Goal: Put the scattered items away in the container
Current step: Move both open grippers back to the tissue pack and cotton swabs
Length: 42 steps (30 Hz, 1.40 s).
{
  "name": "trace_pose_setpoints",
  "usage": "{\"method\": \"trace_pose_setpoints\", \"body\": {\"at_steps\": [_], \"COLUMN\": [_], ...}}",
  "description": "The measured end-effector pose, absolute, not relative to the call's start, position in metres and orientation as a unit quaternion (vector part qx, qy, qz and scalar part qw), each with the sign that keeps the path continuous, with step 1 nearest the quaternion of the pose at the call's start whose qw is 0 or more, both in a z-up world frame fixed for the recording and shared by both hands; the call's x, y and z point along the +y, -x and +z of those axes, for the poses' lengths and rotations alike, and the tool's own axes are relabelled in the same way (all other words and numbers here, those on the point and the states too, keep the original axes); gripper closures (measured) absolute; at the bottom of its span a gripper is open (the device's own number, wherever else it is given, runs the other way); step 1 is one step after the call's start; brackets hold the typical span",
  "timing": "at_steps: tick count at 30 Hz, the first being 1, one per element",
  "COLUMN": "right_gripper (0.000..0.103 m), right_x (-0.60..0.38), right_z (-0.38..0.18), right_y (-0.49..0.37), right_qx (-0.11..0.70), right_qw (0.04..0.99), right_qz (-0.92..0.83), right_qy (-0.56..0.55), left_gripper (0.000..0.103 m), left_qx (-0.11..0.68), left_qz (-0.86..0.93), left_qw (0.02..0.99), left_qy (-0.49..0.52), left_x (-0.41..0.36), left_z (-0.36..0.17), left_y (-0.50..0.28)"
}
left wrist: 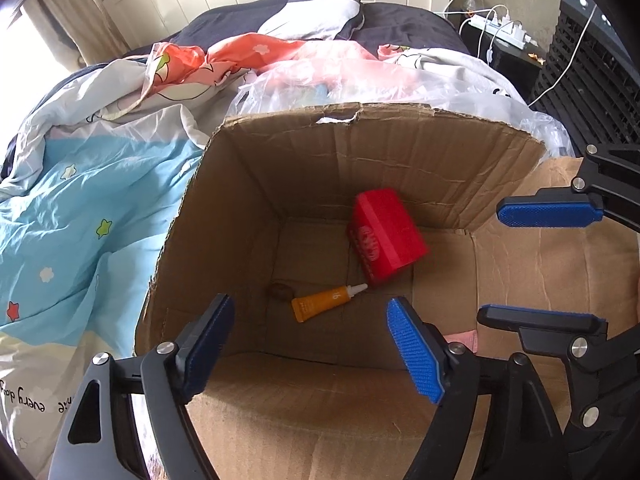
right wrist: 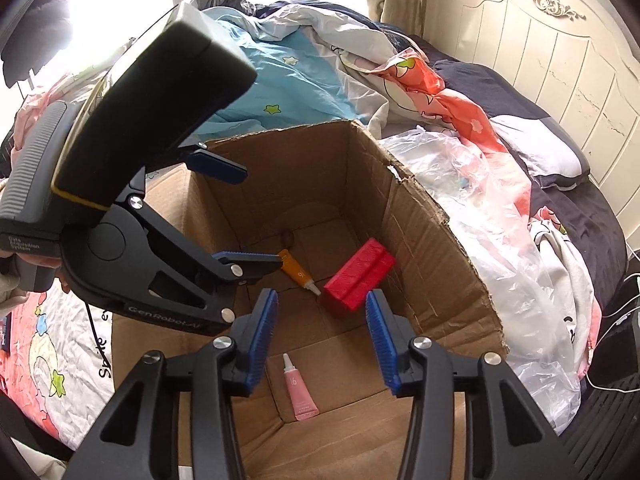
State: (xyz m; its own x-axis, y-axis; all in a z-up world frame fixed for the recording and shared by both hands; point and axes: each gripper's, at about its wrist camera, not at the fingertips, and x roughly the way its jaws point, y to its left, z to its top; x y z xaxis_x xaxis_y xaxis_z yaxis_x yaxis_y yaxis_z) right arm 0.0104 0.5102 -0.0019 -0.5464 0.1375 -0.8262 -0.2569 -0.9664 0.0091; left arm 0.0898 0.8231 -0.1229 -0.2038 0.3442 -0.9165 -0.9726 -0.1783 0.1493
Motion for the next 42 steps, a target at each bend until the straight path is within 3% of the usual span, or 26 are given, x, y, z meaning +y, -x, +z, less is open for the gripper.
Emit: {"method": "trace_pose_setpoints", "body": {"at_steps": [8,15,24,38,42], "right_gripper": [0.059,0.058,0.058,0.056,0.051], "right_x": [0.505,0.494,0.479,0.446,0.435], "right_z": [0.005,0.015,0.023,0.039,0.046], "right_y": [-0.013,-0.015,-0.019,-0.021,-0.025], "right_qx": [0.065,0.060,0.049,0.019,0.011], "right_qw": [0.114,0.109,0.096,0.075,0.070], "right_qz": [0.878,0.881,0.883,0.890,0.892], "right_qy": [0.460,0.456,0.456,0.450,0.446], "left_gripper": [0.011,0.010,0.000,0.000,0.000], "left_qx": [0.398,0.407,0.408,0.396,0.396], "left_qz": [0.670,0.675,0.685,0.707,0.712], "left_qw": [0.490,0.476,0.463,0.436,0.428], "left_qy": [0.390,0.389,0.386,0.392,0.391], "left_x": [0.897,0.915,0.900,0.856,0.842], "left_z": [-0.140,-0.142,-0.134,-0.116,-0.109], "left_y": [-0.126,-0.145,-0.154,-0.156,-0.159]}}
